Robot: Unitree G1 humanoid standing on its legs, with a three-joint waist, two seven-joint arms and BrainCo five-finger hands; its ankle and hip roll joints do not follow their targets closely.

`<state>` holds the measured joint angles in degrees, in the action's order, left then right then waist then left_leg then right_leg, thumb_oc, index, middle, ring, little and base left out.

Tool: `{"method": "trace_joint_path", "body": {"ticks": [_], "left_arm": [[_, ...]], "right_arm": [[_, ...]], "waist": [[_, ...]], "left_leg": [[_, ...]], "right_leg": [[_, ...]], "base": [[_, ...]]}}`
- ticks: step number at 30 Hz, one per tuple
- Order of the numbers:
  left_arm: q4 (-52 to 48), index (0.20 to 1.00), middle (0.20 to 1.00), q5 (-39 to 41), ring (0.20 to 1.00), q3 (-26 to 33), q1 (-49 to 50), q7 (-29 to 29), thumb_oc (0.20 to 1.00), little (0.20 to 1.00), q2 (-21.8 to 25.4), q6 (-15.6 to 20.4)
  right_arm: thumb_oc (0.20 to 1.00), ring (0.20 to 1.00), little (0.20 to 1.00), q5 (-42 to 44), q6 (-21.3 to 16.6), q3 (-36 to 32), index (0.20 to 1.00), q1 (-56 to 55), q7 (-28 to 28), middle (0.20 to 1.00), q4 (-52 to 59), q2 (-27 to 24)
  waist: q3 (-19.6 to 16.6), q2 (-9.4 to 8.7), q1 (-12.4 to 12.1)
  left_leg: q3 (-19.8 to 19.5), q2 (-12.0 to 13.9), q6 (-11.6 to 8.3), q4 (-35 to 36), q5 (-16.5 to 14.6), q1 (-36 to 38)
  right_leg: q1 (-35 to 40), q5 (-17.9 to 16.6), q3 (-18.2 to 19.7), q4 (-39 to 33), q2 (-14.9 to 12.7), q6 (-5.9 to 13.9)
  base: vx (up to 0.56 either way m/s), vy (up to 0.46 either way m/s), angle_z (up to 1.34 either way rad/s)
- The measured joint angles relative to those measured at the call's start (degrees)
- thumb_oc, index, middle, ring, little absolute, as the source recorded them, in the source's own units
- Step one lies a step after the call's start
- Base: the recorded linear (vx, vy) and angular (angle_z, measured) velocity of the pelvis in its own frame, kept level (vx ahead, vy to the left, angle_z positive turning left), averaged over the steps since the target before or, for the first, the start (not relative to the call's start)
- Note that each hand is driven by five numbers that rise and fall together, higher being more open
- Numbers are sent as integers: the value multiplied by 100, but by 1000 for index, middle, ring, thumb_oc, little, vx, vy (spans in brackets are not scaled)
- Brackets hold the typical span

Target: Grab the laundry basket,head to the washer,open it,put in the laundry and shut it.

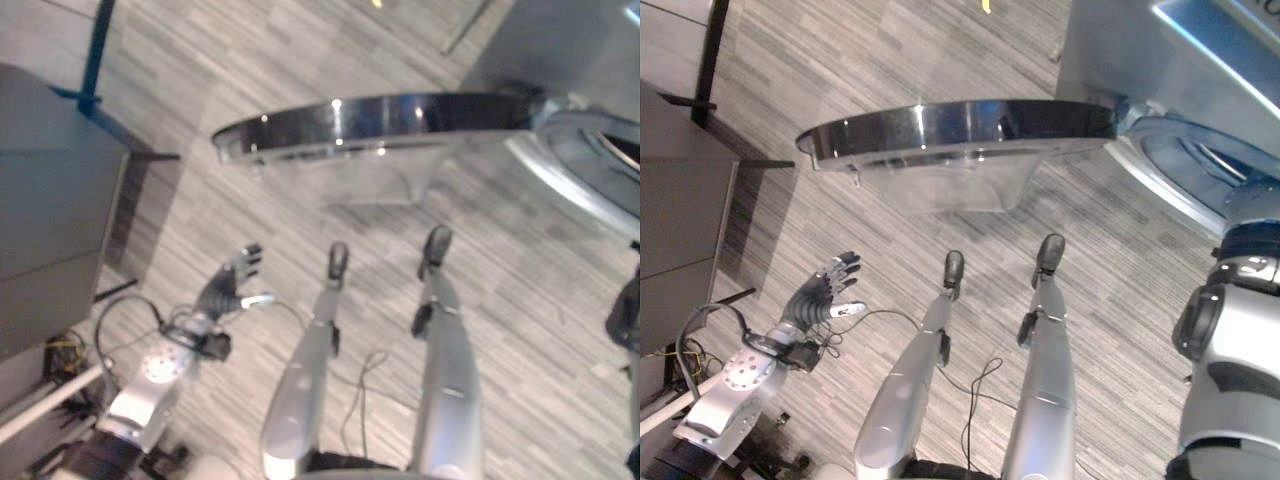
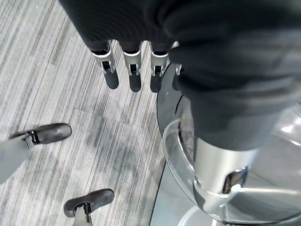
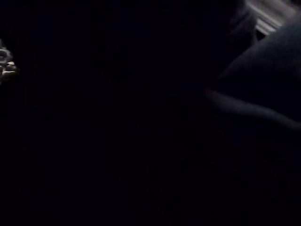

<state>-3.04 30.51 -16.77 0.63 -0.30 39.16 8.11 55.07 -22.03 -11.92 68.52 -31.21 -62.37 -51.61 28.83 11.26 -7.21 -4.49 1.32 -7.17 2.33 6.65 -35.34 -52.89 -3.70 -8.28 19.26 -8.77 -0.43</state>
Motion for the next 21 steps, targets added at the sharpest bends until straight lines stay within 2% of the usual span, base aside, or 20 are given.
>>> {"method": "trace_joint_path", "body": {"ticks": [1,5,7,8,9,16,21], "left_arm": [[-66,1000,1000,1,1000,-2,9,0,1000,1000,7,-1],[-179,1000,1000,6,1000,-14,13,-14,1000,1000,69,-5],[-202,1000,1000,27,1000,-20,14,-21,1000,1000,69,-4],[-200,1000,1000,76,1000,-19,12,-25,1000,1000,70,-5],[-201,1000,1000,116,1000,-16,10,-74,1000,1000,69,-4],[-200,1000,1000,118,1000,8,9,-123,1000,1000,62,-6],[-200,1000,1000,119,1000,74,14,-120,1000,1000,62,-6]], "right_arm": [[200,200,200,-4,-14,142,200,17,-35,200,-54,-153],[200,200,200,2,11,205,200,140,-34,200,-172,-305],[470,470,470,33,9,306,470,127,-14,470,-143,-300],[849,849,849,125,11,361,849,121,42,849,-130,-289],[1000,1000,1000,184,3,322,1000,112,157,1000,-123,-281],[1000,1000,1000,1519,-31,-134,1000,-120,1074,1000,59,235],[1000,1000,1000,1979,-165,-353,1000,-423,1344,1000,393,589]], "waist": [[-40,58,10],[-44,64,8],[-44,64,14],[-44,64,26],[-44,64,27],[-44,65,77],[-45,65,78]], "left_leg": [[-52,-29,15,6,26,-60],[-69,-81,20,91,98,-85],[-68,-96,16,91,102,-88],[-72,-87,14,93,103,-88],[-75,-72,13,94,103,-88],[-90,-61,11,97,103,-70],[-95,-57,11,96,103,-64]], "right_leg": [[-67,45,-31,67,-44,23],[-196,106,-18,209,-118,26],[-228,144,-9,263,-126,51],[-228,146,-8,264,-125,49],[-231,147,-22,278,-113,24],[-232,173,-39,339,-119,-15],[-223,172,-44,343,-120,-16]], "base": [[20,-47,15],[15,-40,8],[5,-40,2],[2,-37,0],[4,-41,2],[1,-5,1],[-5,30,0]]}}
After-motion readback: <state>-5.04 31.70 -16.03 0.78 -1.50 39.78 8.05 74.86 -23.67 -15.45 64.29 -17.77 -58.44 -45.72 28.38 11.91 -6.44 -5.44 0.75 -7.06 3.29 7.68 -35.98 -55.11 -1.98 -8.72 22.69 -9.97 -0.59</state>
